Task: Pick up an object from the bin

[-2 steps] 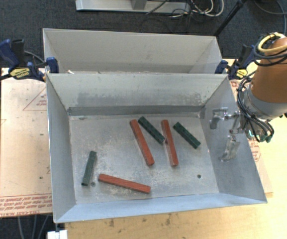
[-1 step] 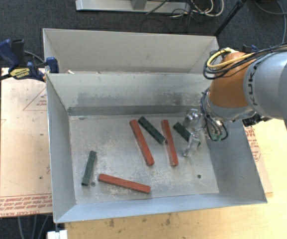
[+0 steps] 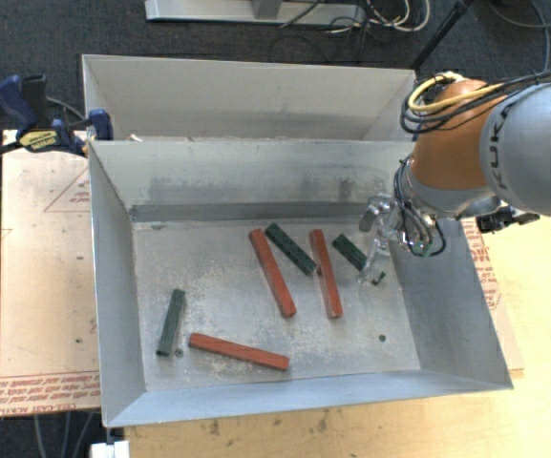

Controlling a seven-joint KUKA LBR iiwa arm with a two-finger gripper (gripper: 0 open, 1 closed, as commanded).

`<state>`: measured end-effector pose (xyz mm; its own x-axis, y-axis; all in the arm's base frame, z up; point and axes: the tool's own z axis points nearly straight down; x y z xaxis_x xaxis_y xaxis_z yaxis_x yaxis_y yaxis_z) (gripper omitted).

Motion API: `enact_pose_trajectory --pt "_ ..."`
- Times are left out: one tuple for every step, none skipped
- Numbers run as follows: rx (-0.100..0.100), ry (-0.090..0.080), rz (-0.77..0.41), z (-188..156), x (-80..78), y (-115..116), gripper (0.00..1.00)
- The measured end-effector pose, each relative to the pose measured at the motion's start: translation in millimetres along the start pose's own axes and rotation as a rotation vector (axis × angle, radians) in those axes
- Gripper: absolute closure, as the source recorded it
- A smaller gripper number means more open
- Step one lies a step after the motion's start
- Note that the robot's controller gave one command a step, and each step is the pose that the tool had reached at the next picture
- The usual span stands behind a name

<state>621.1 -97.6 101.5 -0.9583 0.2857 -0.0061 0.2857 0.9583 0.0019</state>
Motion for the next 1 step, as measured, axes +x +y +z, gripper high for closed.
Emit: enact_pose_trajectory --pt "0.000 0.004 0.170 1.8 7.0 24.1 0.00"
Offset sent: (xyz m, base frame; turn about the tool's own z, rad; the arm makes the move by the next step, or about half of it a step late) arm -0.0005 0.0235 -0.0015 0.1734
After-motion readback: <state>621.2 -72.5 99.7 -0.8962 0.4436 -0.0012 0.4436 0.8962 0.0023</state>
